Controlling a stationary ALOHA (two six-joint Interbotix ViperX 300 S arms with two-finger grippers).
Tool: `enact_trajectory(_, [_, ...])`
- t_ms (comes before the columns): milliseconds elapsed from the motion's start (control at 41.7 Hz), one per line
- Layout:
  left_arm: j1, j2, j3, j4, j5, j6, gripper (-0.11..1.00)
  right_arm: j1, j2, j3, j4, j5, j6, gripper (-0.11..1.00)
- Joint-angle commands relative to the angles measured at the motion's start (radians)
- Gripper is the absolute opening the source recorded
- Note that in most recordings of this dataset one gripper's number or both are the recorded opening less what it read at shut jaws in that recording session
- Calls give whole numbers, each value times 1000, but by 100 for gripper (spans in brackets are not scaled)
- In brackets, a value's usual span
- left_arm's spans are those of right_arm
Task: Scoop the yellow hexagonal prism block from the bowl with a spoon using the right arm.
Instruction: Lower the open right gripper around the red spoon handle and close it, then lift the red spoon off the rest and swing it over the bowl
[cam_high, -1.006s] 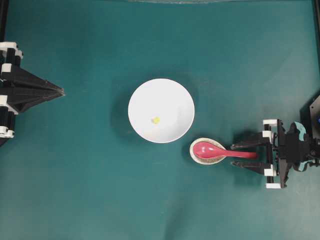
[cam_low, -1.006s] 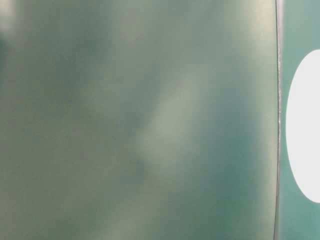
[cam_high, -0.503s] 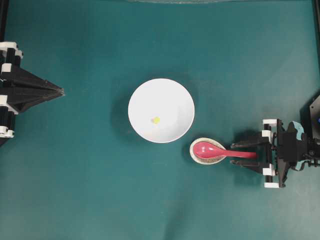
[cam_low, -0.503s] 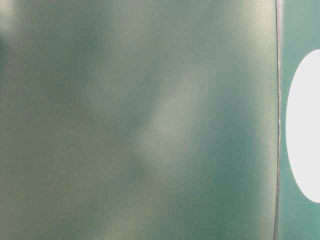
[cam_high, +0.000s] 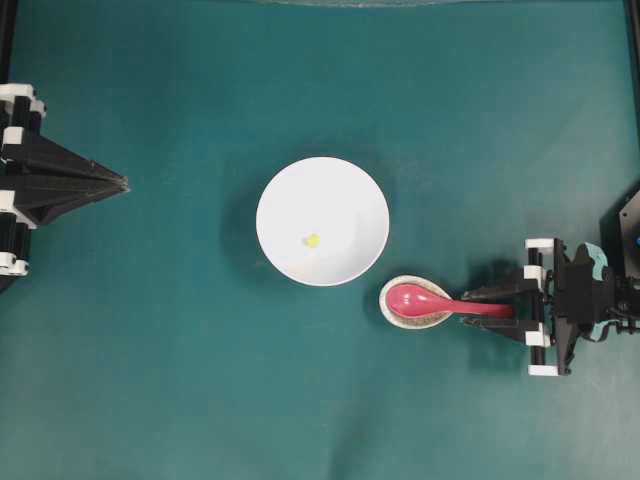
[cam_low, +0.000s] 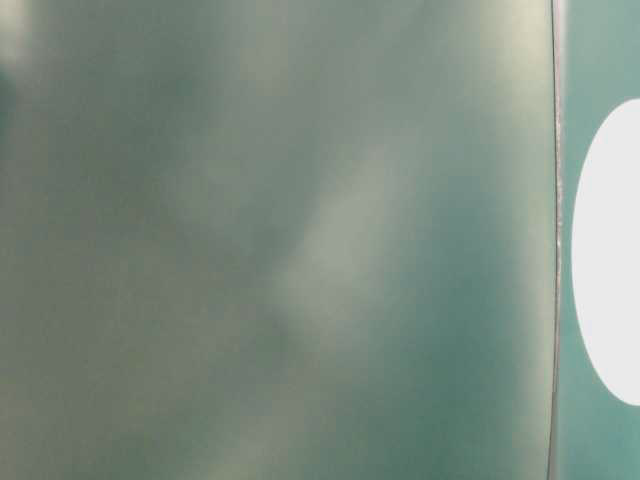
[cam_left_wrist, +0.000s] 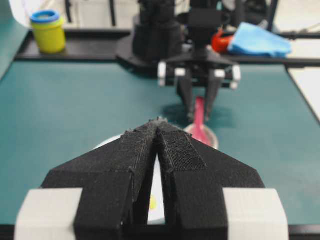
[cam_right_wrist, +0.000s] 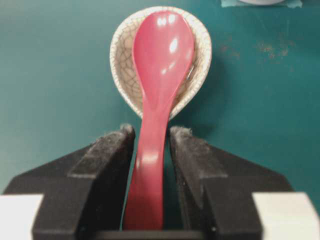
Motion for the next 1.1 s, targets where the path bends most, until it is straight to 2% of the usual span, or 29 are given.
enact_trajectory(0, [2, 8, -29, 2, -5, -2, 3, 6, -23, -5, 3, -5, 0, 39])
enact_trajectory(479, [2, 8, -28, 2, -5, -5, 3, 6, -25, -8, 2, 12, 0, 22])
enact_trajectory(743, [2, 8, -28, 2, -3, -11, 3, 6, -34, -9, 3, 14, 0, 22])
enact_trajectory(910, [2, 8, -28, 2, 9, -9, 3, 6, -95, -2, 3, 14, -3, 22])
enact_trajectory(1078, [2, 8, -29, 2, 21, -9, 3, -11, -212, 8, 3, 52, -35, 22])
